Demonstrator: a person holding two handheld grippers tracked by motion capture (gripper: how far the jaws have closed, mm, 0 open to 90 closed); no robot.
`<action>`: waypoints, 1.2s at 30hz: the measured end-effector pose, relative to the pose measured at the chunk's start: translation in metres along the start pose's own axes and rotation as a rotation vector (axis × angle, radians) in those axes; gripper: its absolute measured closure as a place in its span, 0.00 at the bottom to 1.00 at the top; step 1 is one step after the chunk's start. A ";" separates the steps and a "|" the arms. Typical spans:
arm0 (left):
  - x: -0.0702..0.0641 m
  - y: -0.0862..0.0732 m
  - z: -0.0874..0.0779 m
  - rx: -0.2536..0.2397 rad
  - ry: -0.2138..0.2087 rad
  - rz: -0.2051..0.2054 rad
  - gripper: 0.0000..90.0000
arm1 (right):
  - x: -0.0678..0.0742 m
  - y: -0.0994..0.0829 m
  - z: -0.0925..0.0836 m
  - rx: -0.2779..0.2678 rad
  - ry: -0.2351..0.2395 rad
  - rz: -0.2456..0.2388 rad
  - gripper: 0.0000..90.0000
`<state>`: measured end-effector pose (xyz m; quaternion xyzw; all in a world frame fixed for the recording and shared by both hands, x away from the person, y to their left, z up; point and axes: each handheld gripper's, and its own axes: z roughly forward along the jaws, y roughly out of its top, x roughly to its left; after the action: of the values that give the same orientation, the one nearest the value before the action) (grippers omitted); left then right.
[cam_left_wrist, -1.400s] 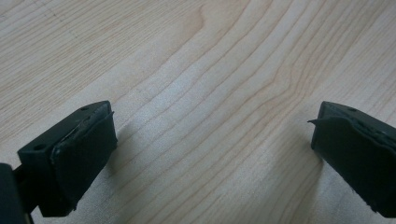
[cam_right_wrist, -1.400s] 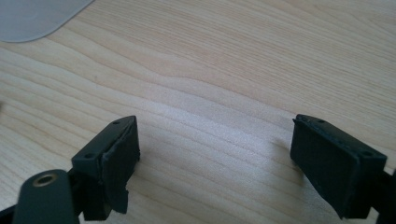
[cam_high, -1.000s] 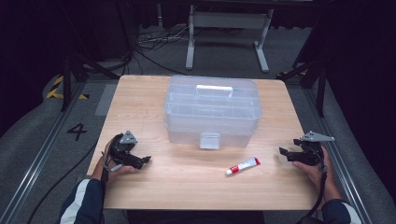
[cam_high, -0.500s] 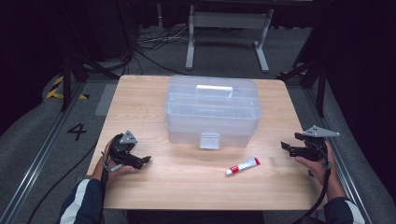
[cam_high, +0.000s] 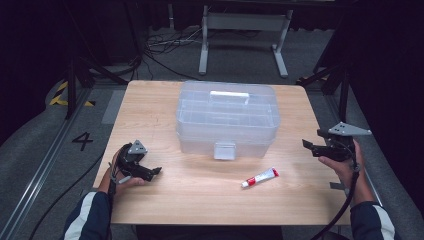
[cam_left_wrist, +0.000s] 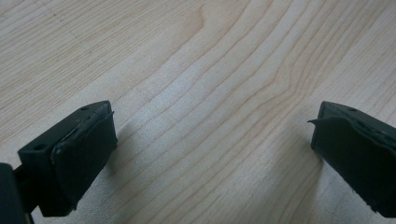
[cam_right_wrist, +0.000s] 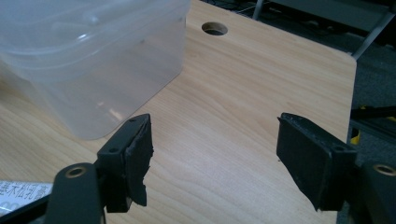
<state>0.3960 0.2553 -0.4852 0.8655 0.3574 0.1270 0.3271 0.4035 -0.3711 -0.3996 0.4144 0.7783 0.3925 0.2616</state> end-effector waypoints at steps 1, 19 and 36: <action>0.000 0.000 0.000 0.001 0.001 0.000 0.00 | 0.000 0.003 -0.001 -0.006 0.001 -0.003 0.31; 0.000 0.000 0.000 0.001 0.001 0.000 0.00 | 0.009 0.066 -0.004 -0.071 0.029 -0.083 0.33; 0.000 0.000 0.000 0.000 0.002 0.001 0.00 | 0.039 0.116 0.013 -0.098 0.091 -0.172 0.38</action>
<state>0.3961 0.2554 -0.4852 0.8656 0.3573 0.1280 0.3266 0.4442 -0.2926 -0.3139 0.3144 0.8020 0.4247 0.2786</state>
